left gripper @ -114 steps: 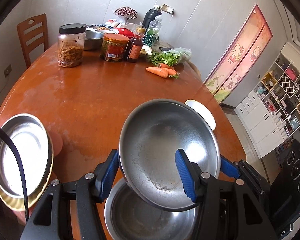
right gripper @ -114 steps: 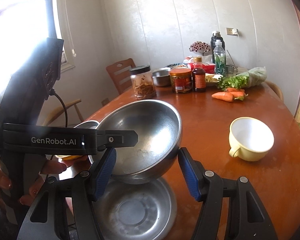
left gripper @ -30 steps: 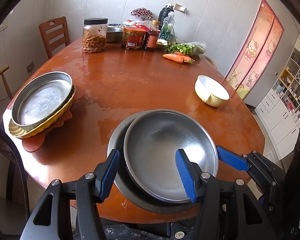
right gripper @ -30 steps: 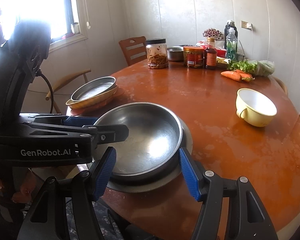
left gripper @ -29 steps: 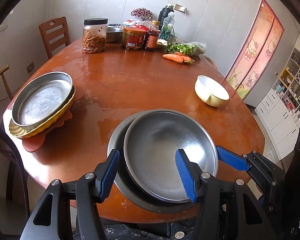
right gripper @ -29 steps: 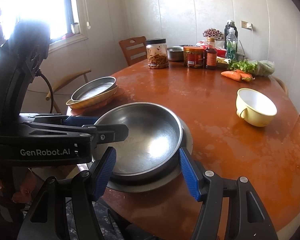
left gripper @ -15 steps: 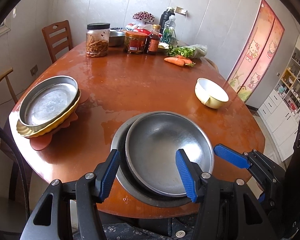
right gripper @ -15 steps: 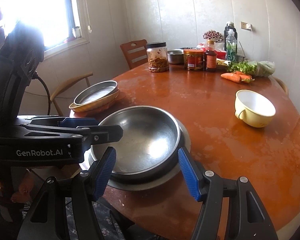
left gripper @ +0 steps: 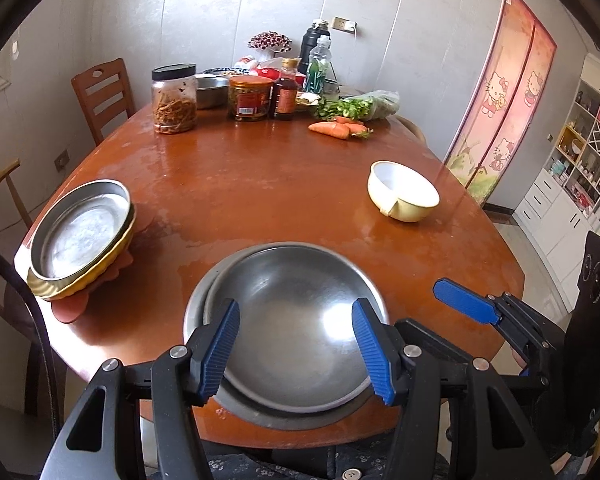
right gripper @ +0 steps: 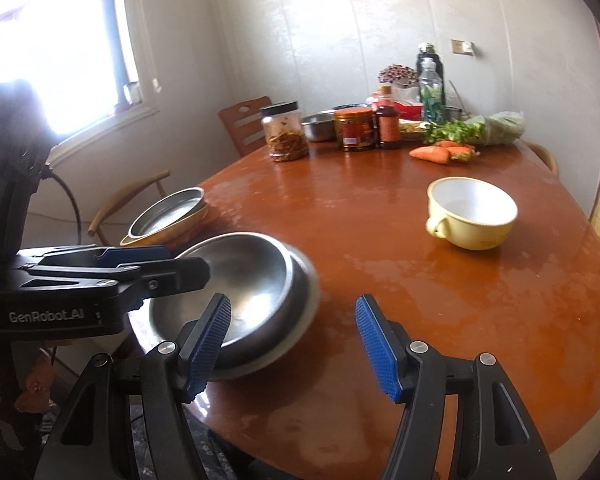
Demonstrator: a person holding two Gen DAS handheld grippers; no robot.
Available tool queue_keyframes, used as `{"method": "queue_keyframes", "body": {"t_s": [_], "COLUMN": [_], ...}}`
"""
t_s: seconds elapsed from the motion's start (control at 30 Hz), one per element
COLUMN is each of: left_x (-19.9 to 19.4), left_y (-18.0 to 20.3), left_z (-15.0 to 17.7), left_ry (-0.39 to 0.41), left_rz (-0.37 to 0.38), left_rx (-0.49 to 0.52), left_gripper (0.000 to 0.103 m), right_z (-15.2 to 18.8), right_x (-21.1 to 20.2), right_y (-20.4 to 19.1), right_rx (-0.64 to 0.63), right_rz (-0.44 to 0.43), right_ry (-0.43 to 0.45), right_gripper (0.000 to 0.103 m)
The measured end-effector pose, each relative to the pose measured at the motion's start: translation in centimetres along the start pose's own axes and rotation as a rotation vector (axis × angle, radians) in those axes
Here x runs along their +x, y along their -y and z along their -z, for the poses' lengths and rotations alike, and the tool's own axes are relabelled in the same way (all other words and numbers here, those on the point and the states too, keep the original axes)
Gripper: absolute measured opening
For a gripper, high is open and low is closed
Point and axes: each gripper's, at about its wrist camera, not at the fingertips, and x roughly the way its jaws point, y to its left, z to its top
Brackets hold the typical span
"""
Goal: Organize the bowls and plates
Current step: 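Move both tools to the white bowl with yellow rim and handle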
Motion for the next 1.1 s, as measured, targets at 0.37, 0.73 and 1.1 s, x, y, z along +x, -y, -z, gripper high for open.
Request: {"method": "queue_keyframes", "body": {"t_s": [0.37, 0.73, 1.1], "left_x": [2.0, 4.4, 6.7], "left_y": [2.6, 5.8, 5.2], "left_z": [-1.6, -5.1, -8.0], "left_ry": [-0.027, -0.046, -0.063], "left_rz": [0.030, 0.045, 0.017], "left_rx": [0.024, 0.086, 0.097], "left_gripper": [0.058, 0.059, 0.059], "right_z": [0.3, -0.3, -4.2], "right_x": [0.0, -0.7, 1.0], "right_y": [3.6, 9.8, 16.5], "right_rx": [0.087, 0.211, 0.288], "right_rz": [0.030, 0.134, 0.237], "right_ry": [-0.004, 0.009, 0.016], "right_gripper": [0.067, 0.067, 0.068]}}
